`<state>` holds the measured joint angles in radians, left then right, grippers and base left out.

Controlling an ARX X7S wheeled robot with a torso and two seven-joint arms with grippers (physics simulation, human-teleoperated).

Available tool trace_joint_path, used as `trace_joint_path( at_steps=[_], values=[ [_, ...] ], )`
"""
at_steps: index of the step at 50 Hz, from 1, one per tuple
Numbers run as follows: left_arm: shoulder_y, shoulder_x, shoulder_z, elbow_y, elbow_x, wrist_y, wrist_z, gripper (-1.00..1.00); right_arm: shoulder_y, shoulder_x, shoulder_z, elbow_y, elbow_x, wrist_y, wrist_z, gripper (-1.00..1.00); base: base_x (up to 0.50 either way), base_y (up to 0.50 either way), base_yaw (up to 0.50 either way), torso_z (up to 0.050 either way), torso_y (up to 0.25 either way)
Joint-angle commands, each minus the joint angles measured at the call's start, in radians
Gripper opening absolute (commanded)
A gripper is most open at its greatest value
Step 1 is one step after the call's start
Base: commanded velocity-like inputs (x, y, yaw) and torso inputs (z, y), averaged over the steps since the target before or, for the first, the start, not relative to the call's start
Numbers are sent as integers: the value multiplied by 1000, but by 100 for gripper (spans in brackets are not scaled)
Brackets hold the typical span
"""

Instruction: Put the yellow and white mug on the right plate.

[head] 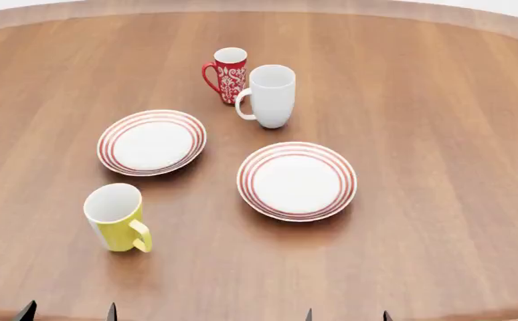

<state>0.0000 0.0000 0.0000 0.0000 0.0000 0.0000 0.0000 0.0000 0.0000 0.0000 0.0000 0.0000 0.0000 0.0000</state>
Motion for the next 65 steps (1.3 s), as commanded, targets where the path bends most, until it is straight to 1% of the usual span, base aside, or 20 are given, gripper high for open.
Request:
trace_joint_path(
  at_steps=[1,15,33,34,36,37,38,39,40,42,44,45,53,65],
  values=[
    [0,-16,18,2,-16,-2,-18,100,0,16,-21,3,14,-3,19,100,0,0,0,0,0],
    [-3,-52,70,-7,-34,-5,-69,100,1,53,-64,-2,55,1,60,100,0,0,0,0,0],
    [-2,-77,94,7,-66,3,-98,100,3,78,-90,0,74,-15,95,100,0,0,0,0,0],
    [0,-78,94,8,-66,13,-101,100,2,79,-91,-2,76,-20,97,100,0,0,0,0,0],
    [12,-81,95,17,-33,118,-126,100,-8,80,-91,-16,79,-97,95,100,0,0,0,0,0],
    [16,-82,97,25,-29,142,-130,100,-13,79,-89,-22,95,-131,88,100,0,0,0,0,0],
    [24,-83,93,35,6,238,-159,100,-20,79,-89,-36,88,-203,89,100,0,0,0,0,0],
    [26,-84,94,34,22,271,-170,100,-24,78,-88,-42,107,-233,80,100,0,0,0,0,0],
    [36,-87,91,51,49,351,-192,100,-29,77,-87,-49,77,-294,96,100,0,0,0,0,0],
    [50,-90,87,61,77,468,-223,100,-36,72,-81,-61,98,-401,95,100,0,0,0,0,0],
    [55,-92,83,65,91,515,-242,100,-40,72,-79,-69,85,-442,105,100,0,0,0,0,0],
    [59,-93,81,74,97,530,-250,100,-46,74,-84,-80,125,-470,89,100,0,0,0,0,0],
    [58,-102,94,73,88,509,-257,100,-44,84,-96,-71,105,-490,108,100,0,30,0,0,0],
    [56,-118,117,69,85,492,-264,100,-44,102,-120,-67,105,-486,118,100,0,500,0,0,0]
  ],
)
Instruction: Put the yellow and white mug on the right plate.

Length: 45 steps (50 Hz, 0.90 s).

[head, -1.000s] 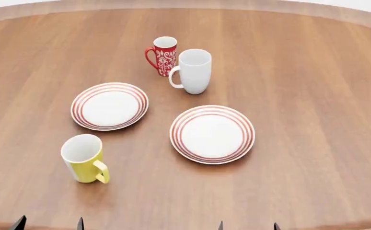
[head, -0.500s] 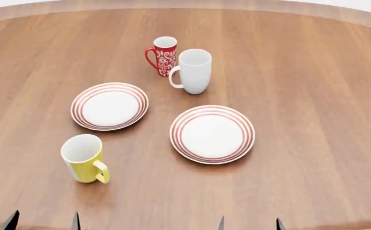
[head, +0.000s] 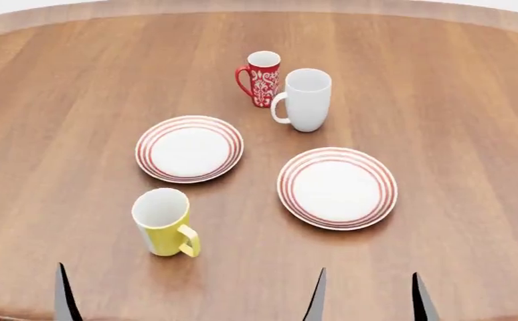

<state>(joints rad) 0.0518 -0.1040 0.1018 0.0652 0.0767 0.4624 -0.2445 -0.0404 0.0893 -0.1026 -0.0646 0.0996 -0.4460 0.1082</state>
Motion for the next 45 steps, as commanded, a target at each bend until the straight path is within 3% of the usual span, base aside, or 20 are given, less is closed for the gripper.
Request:
trace_joint_path(
  at_steps=[1,12,45],
  values=[
    [4,-15,16,3,8,30,-21,100,-3,14,-19,-1,6,-40,11,100,0,500,0,0,0],
    [2,-27,33,0,3,24,-27,100,0,28,-38,4,11,-41,18,100,15,136,0,0,0],
    [6,-54,60,15,3,46,-61,100,2,57,-74,0,2,-61,47,100,498,-27,0,0,0]
  ],
)
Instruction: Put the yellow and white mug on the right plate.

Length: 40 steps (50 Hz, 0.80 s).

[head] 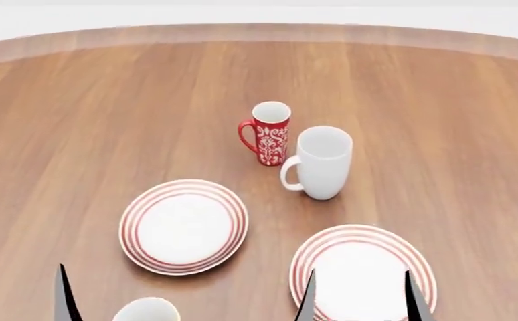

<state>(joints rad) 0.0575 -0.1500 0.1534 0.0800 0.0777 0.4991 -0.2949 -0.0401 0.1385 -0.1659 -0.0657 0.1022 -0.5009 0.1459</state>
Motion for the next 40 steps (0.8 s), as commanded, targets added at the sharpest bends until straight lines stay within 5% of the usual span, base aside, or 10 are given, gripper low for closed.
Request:
trace_joint_path(
  at_steps=[1,28,40],
  values=[
    [0,-9,9,0,2,10,-12,100,1,9,-11,1,-1,-7,10,100,500,-20,0,0,0],
    [1,-26,29,0,-1,11,-34,100,32,28,-23,11,4,96,47,100,83,-1,0,0,0],
    [-2,-33,39,-8,-10,8,-37,100,180,72,-17,-4,58,536,70,100,0,0,0,0,0]
  ],
)
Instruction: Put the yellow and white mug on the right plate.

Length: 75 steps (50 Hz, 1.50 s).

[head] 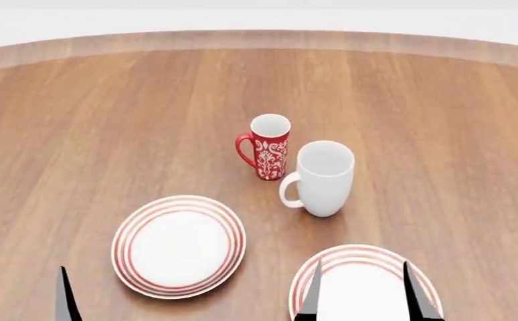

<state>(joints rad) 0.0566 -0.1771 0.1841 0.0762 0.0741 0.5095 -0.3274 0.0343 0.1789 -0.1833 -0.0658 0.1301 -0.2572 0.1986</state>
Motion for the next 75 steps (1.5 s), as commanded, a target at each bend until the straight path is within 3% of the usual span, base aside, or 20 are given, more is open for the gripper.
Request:
trace_joint_path(
  at_steps=[1,7,19,29,42,58,67,75],
  values=[
    [-1,-7,9,-3,-7,-2,-5,100,124,39,-12,1,15,335,19,100,0,0,0,0,0],
    [4,-11,12,9,0,7,-12,100,251,72,-36,18,37,611,-5,100,0,0,0,0,0],
    [9,-20,22,22,5,7,-18,100,374,119,-92,84,148,813,-194,100,0,0,0,0,0],
    [8,-26,27,31,4,1,-23,100,357,169,-173,87,144,818,-294,100,0,0,0,0,0],
    [10,-33,32,47,0,-10,-30,100,261,314,-253,-144,236,916,-476,100,0,0,0,0,0],
    [9,-41,40,48,2,-9,-39,100,134,428,-268,-294,257,915,-509,100,0,0,0,0,0],
    [10,-45,47,49,6,-11,-44,100,105,453,-270,-356,263,909,-510,100,0,0,0,0,0],
    [8,-48,50,48,3,-12,-48,100,167,377,-296,-305,224,890,-477,100,0,0,0,0,0]
  ],
)
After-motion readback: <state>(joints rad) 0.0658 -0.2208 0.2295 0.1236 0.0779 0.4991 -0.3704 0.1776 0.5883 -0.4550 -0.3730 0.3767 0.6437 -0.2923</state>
